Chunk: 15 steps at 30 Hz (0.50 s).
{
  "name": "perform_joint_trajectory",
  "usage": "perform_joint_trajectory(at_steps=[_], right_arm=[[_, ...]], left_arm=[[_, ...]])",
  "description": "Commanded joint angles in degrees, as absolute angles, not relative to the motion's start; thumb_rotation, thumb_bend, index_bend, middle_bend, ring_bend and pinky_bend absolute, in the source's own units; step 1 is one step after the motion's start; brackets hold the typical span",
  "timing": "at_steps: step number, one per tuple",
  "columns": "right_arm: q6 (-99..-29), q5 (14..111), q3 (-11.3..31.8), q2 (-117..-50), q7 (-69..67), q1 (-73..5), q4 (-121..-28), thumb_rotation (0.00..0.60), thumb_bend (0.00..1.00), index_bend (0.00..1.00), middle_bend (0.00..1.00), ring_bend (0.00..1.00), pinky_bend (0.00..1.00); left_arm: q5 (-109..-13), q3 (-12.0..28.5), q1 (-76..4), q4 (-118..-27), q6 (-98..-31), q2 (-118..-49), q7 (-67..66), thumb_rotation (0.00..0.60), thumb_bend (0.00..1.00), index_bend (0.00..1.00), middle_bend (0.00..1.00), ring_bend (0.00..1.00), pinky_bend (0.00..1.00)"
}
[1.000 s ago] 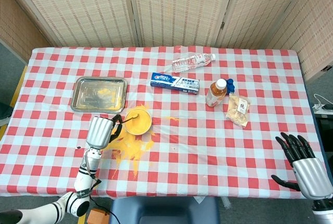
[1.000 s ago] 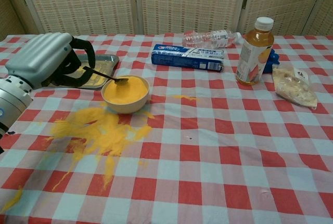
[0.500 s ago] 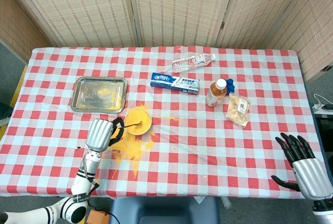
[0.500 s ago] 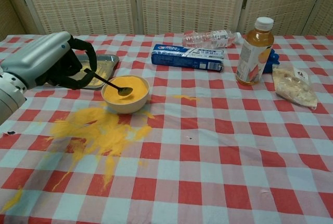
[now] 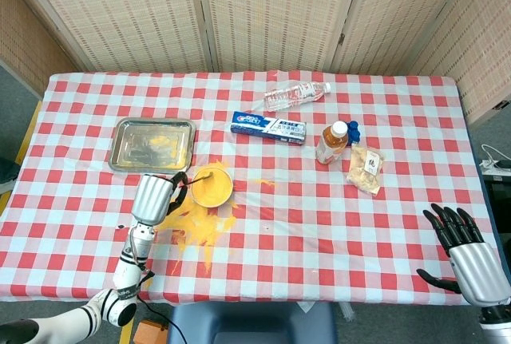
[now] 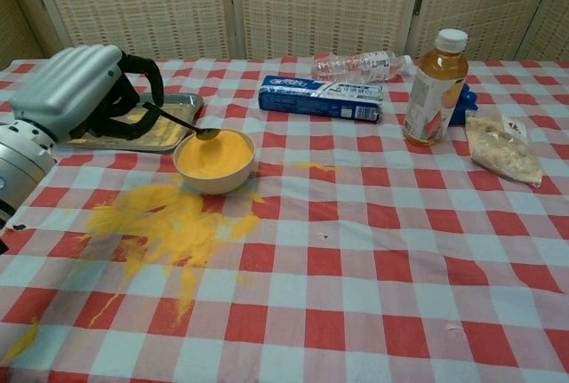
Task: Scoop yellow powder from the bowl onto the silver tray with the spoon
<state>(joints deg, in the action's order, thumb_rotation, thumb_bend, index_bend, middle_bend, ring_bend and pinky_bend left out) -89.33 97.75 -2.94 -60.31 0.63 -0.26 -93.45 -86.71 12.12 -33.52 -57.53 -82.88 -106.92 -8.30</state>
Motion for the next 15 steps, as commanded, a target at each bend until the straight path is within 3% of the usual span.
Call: perform_joint_trajectory(at_steps=[1,15], right_arm=[[-89.3,97.7,-2.9,-60.3,0.6,-0.3,-93.4,0.528,0.00,0.00,0.00,0.00,0.00],[-90.2,99.2,-3.5,-60.3,0.7,0.1,-93.4,0.527,0.00,0.00,0.00,0.00,0.00]], left_arm=[[-86.7,11.9,-33.7,-56.6,-82.9,-107.7,-7.6,0.600,0.65,0.86,1.00,1.00,1.00],[-78.9,10.7,-30.9,-75.8,-73.6,-99.0,-11.5,0.600,0.65,0.86,1.00,1.00,1.00]])
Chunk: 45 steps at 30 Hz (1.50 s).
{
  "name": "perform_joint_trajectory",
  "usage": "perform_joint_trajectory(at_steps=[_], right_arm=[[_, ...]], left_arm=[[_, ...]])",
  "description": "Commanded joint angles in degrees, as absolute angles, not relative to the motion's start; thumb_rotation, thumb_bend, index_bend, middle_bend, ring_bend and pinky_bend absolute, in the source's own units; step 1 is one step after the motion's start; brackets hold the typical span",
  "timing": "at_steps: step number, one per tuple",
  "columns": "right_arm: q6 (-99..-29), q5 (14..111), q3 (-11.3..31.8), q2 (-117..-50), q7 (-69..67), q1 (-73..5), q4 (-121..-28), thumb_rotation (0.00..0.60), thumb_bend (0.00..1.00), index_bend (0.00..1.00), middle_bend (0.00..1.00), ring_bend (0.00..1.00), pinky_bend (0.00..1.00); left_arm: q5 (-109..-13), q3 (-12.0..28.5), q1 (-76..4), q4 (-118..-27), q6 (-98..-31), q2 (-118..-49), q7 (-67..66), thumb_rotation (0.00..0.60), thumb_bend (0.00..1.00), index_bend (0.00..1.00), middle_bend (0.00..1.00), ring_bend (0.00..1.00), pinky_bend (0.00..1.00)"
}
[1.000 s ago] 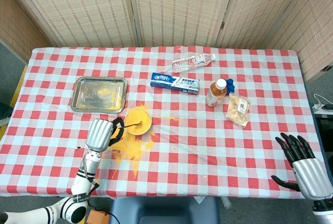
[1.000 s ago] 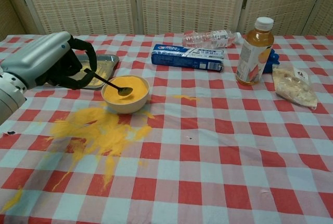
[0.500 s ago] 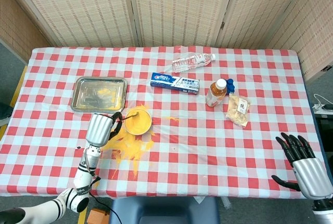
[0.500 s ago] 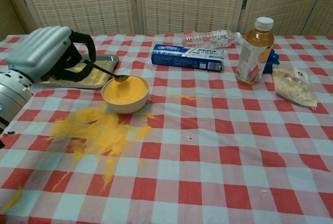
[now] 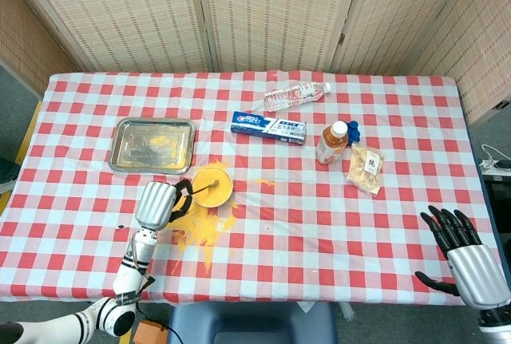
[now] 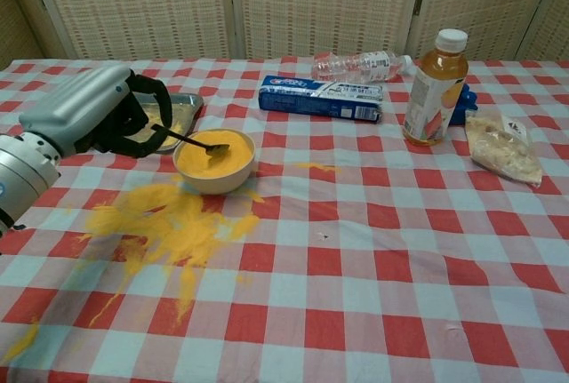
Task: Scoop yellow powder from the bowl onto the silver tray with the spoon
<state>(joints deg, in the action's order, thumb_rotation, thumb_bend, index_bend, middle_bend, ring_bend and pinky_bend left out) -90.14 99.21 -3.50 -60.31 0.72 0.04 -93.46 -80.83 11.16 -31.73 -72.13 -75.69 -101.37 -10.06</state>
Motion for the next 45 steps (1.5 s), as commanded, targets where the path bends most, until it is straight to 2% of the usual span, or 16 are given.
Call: perform_joint_trajectory(at_steps=[1,9,15,18,25,34,45], right_arm=[[-90.1,99.3,-3.5,-60.3,0.7,0.1,-93.4,0.528,0.00,0.00,0.00,0.00,0.00],[-90.1,99.4,-3.6,-60.3,0.6,0.1,-93.5,0.527,0.00,0.00,0.00,0.00,0.00],[-90.1,99.6,-3.7,-60.3,0.6,0.1,-93.4,0.528,0.00,0.00,0.00,0.00,0.00],[-90.1,99.5,-3.7,-60.3,0.6,0.1,-93.4,0.528,0.00,0.00,0.00,0.00,0.00],[-90.3,99.1,-3.3,-60.6,1.0,0.1,-93.2,0.528,0.00,0.00,0.00,0.00,0.00],[-89.7,98.8,-3.2,-60.6,1.2,-0.1,-93.2,0.529,0.00,0.00,0.00,0.00,0.00],[-89.3,98.2,-3.1,-60.5,1.3,-0.2,-93.6,0.528,0.00,0.00,0.00,0.00,0.00]], left_arm=[[-78.5,10.5,-30.8,-77.3,-73.1,-98.3,-11.7,0.600,0.65,0.86,1.00,1.00,1.00],[-79.0,10.0,-30.0,-83.2,-73.6,-95.7,-12.8,0.600,0.65,0.86,1.00,1.00,1.00],[-85.2,10.1,-30.0,-78.7,-79.8,-98.6,-8.0,0.600,0.65,0.86,1.00,1.00,1.00],[-86.5,9.7,-30.1,-77.0,-80.5,-99.4,-5.9,0.600,0.65,0.86,1.00,1.00,1.00],[-84.2,8.9,-29.7,-78.1,-77.3,-98.4,-5.0,0.600,0.65,0.86,1.00,1.00,1.00],[-80.7,10.3,-30.4,-78.5,-73.7,-97.6,-5.6,0.600,0.65,0.86,1.00,1.00,1.00],[-80.4,12.4,-32.1,-69.5,-74.2,-100.7,-4.2,0.600,0.65,0.86,1.00,1.00,1.00]])
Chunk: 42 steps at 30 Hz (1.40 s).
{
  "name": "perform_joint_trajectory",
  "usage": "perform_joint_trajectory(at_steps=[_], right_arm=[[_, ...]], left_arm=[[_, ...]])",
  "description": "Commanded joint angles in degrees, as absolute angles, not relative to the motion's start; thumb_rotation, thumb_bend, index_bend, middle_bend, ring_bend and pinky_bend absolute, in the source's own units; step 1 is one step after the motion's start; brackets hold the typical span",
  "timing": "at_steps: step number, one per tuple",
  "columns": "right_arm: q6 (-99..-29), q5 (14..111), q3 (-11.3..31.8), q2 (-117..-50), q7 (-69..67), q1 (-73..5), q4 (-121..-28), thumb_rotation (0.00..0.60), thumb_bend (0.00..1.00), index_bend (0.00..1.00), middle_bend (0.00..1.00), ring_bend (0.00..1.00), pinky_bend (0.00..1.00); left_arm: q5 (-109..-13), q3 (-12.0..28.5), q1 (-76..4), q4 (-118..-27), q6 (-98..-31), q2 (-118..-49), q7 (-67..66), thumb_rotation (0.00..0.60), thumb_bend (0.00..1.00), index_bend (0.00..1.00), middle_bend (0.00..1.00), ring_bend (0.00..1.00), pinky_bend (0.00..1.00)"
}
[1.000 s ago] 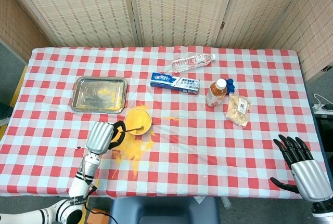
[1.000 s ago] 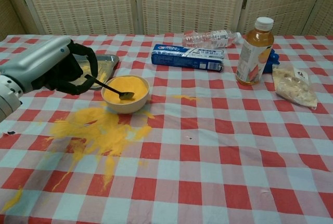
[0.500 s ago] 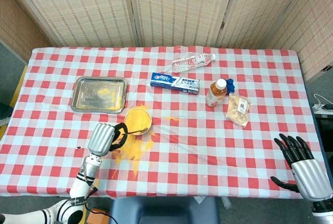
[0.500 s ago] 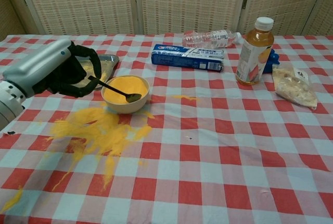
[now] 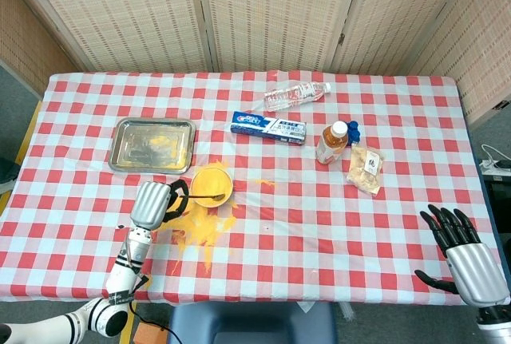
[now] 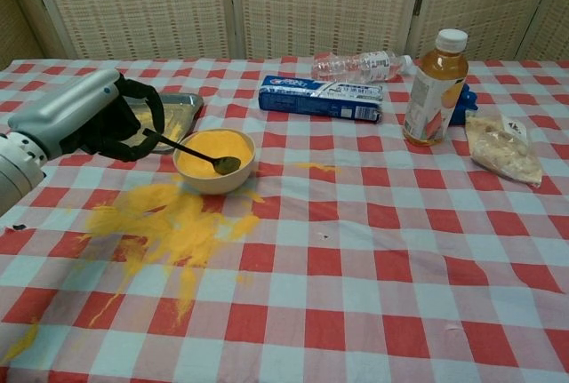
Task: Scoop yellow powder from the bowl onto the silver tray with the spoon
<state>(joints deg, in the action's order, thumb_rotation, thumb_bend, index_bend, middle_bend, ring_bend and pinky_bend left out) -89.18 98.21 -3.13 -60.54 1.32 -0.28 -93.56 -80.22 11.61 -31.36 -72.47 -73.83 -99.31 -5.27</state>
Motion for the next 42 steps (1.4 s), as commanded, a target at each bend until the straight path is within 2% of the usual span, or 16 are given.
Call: perform_joint_trajectory(at_steps=[1,16,24,28,34,42], right_arm=[[-89.4,98.2,-3.1,-60.5,1.3,-0.2,-93.6,0.528,0.00,0.00,0.00,0.00,0.00],[-89.9,98.7,-3.4,-60.2,0.9,0.1,-93.7,0.529,0.00,0.00,0.00,0.00,0.00],[-90.4,99.3,-3.5,-60.1,0.7,0.2,-93.6,0.528,0.00,0.00,0.00,0.00,0.00],[-90.4,99.3,-3.6,-60.0,0.3,0.2,-93.6,0.528,0.00,0.00,0.00,0.00,0.00],[-90.1,98.2,-3.0,-60.1,0.3,0.1,-93.6,0.527,0.00,0.00,0.00,0.00,0.00],[-88.7,95.5,-1.9,-61.1,2.6,-0.2,-93.7,0.529,0.00,0.00,0.00,0.00,0.00]], left_arm=[[-80.4,12.5,-32.2,-69.1,-74.3,-100.8,-4.1,0.600,0.65,0.86,1.00,1.00,1.00],[-82.7,13.5,-33.7,-59.7,-78.4,-104.2,-2.3,0.600,0.65,0.86,1.00,1.00,1.00],[-84.3,12.9,-32.9,-62.9,-81.4,-102.7,-1.6,0.600,0.65,0.86,1.00,1.00,1.00],[-83.9,14.7,-33.5,-63.9,-81.9,-101.7,-1.0,0.600,0.65,0.86,1.00,1.00,1.00],[-79.8,19.4,-37.1,-58.4,-77.3,-102.0,3.0,0.600,0.65,0.86,1.00,1.00,1.00],[-75.9,21.9,-44.7,-38.1,-66.3,-107.0,11.7,0.600,0.65,0.86,1.00,1.00,1.00]])
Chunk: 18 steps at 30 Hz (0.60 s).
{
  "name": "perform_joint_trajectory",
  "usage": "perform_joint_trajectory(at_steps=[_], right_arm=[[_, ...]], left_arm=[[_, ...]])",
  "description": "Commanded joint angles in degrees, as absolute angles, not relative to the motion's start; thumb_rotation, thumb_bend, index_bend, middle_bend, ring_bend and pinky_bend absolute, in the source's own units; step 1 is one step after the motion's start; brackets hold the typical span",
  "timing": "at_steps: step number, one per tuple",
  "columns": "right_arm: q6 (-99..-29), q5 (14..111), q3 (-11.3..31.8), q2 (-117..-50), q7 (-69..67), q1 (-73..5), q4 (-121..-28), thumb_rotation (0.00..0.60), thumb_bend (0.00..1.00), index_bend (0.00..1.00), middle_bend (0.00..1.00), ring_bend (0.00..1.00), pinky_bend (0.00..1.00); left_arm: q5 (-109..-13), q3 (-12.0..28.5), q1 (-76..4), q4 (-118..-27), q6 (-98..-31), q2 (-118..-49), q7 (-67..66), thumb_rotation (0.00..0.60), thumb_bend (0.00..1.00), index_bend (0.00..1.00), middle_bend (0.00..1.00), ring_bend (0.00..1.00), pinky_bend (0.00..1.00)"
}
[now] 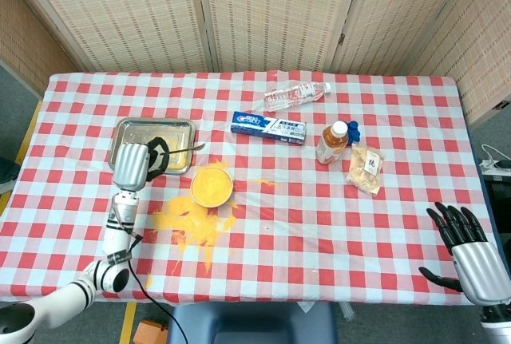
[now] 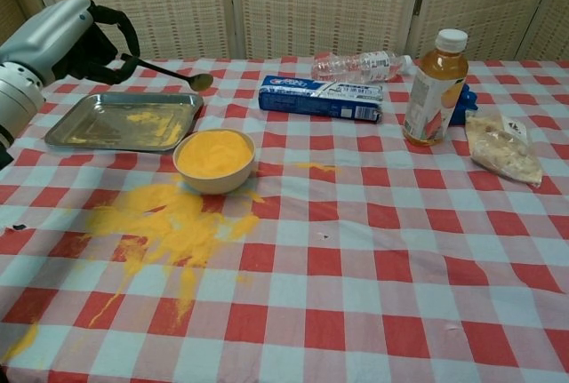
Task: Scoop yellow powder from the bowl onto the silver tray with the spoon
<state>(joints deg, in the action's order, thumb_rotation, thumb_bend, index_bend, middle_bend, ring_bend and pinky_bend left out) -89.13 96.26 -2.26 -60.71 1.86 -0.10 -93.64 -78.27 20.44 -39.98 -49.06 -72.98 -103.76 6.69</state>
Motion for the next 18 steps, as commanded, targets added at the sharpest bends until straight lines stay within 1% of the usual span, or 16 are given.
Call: perform_joint_trajectory(at_steps=[1,7,10,14,16,17,18], right_arm=[[-88.5,95.2,-1.7,-61.2,3.1,-0.3,-93.7,0.528,0.00,0.00,0.00,0.00,0.00],[-87.7,94.0,-1.3,-62.1,5.3,-0.5,-93.9,0.528,0.00,0.00,0.00,0.00,0.00],[-87.3,93.5,-1.1,-62.5,6.2,-0.6,-93.8,0.529,0.00,0.00,0.00,0.00,0.00],[-86.4,92.7,-0.9,-62.9,7.1,-0.9,-93.8,0.529,0.00,0.00,0.00,0.00,0.00],[-85.9,92.4,-0.8,-63.1,7.4,-1.1,-93.9,0.529,0.00,0.00,0.00,0.00,0.00],[-85.7,92.2,-0.8,-63.2,7.6,-1.2,-93.9,0.529,0.00,0.00,0.00,0.00,0.00],[-85.4,92.1,-0.8,-63.3,7.8,-1.3,-94.0,0.528,0.00,0.00,0.00,0.00,0.00]], left_arm=[[-75.5,21.9,-45.6,-35.6,-64.8,-107.7,12.7,0.600,0.65,0.86,1.00,1.00,1.00],[-74.6,21.1,-49.8,-20.4,-56.4,-111.8,20.6,0.600,0.64,0.86,1.00,1.00,1.00],[-74.2,20.7,-50.7,-15.5,-53.0,-113.0,23.7,0.600,0.63,0.86,1.00,1.00,1.00],[-73.8,20.1,-51.1,-11.6,-50.2,-113.9,25.9,0.600,0.63,0.85,1.00,1.00,1.00],[-73.6,19.9,-51.2,-10.5,-48.8,-114.0,26.8,0.600,0.62,0.79,1.00,1.00,1.00],[-73.5,19.8,-51.2,-10.2,-48.0,-114.0,27.1,0.600,0.61,0.73,1.00,1.00,1.00],[-73.4,19.6,-51.3,-9.9,-46.6,-113.9,27.3,0.600,0.60,0.62,1.00,1.00,1.00]])
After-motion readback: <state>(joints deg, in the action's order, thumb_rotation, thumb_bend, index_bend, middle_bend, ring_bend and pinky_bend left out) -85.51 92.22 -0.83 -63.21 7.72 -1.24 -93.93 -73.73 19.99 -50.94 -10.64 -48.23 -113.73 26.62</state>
